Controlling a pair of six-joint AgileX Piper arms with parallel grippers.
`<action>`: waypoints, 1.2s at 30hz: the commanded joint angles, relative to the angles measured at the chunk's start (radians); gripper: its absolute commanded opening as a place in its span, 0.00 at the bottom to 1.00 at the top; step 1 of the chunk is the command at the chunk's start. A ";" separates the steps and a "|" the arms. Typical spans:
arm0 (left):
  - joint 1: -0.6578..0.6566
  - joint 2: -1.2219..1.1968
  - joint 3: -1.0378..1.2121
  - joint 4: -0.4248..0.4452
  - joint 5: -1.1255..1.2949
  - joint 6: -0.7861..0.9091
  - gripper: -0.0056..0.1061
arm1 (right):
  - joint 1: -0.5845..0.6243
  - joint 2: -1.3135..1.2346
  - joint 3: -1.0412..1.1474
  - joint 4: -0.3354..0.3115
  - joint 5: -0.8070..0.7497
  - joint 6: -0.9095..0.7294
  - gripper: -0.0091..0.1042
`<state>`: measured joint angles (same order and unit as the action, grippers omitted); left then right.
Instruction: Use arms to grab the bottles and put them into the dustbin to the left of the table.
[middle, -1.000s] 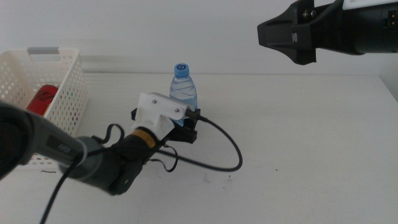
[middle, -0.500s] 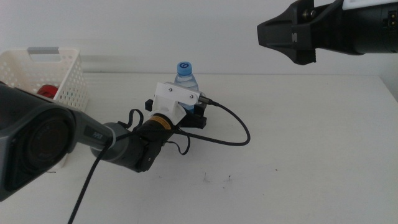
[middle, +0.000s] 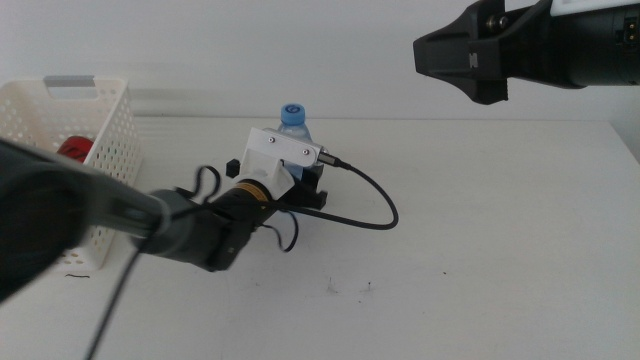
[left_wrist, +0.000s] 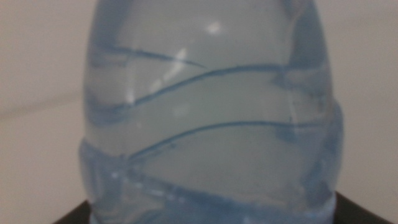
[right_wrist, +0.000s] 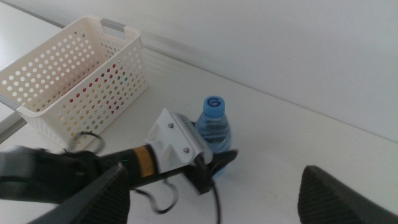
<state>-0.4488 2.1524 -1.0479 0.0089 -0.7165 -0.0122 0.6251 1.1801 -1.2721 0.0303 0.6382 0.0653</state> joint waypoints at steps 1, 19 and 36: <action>0.000 -0.145 0.060 0.044 0.145 -0.024 0.03 | -0.007 -0.006 -0.001 -0.003 -0.005 -0.010 0.89; 0.431 -0.572 -0.500 -0.306 1.727 0.404 0.03 | -0.007 -0.006 -0.001 -0.003 -0.005 -0.010 0.89; 0.749 -0.250 -0.690 -0.295 1.816 0.457 0.03 | -0.007 -0.006 -0.001 -0.003 -0.005 -0.010 0.89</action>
<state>0.2983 1.9019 -1.7222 -0.2645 1.1388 0.4399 0.6251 1.1801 -1.2721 0.0303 0.6382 0.0653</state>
